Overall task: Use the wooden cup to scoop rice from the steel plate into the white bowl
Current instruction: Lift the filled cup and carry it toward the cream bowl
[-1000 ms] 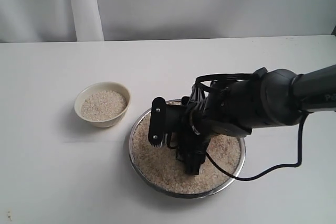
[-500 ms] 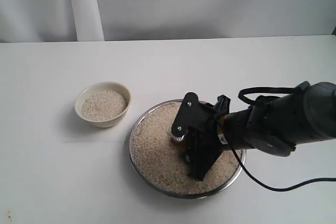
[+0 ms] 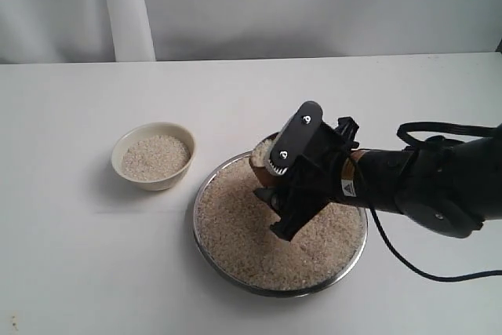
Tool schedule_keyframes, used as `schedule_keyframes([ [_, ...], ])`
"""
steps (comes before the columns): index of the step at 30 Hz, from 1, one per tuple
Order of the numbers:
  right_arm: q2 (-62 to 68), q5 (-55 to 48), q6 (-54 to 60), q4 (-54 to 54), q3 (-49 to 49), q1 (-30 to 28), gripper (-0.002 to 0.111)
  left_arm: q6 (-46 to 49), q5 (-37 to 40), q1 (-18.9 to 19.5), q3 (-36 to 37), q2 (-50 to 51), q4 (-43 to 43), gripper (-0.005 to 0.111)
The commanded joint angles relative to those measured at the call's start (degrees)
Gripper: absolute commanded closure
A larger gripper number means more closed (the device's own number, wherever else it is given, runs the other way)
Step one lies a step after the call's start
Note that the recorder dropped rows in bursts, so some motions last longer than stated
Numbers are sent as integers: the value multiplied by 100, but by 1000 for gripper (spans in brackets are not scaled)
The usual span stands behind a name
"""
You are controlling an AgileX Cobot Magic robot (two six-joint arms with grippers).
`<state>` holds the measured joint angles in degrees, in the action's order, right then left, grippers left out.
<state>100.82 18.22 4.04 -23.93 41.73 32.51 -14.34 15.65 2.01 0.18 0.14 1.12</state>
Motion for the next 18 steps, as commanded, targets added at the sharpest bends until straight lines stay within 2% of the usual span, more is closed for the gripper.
schedule_keyframes([
  [1,-245,687,-140,98,14,-21,108,-22,-36,-27,-18,-14,-9,107],
  [6,-356,1128,-404,98,63,-21,108,-22,-36,-27,-18,-14,-9,107],
  [11,-370,1108,-923,-7,426,-21,108,-22,-36,-27,-18,-14,-9,107],
  [18,-370,1108,-1012,-117,947,210,108,-22,-36,-27,-18,-14,-9,107],
])
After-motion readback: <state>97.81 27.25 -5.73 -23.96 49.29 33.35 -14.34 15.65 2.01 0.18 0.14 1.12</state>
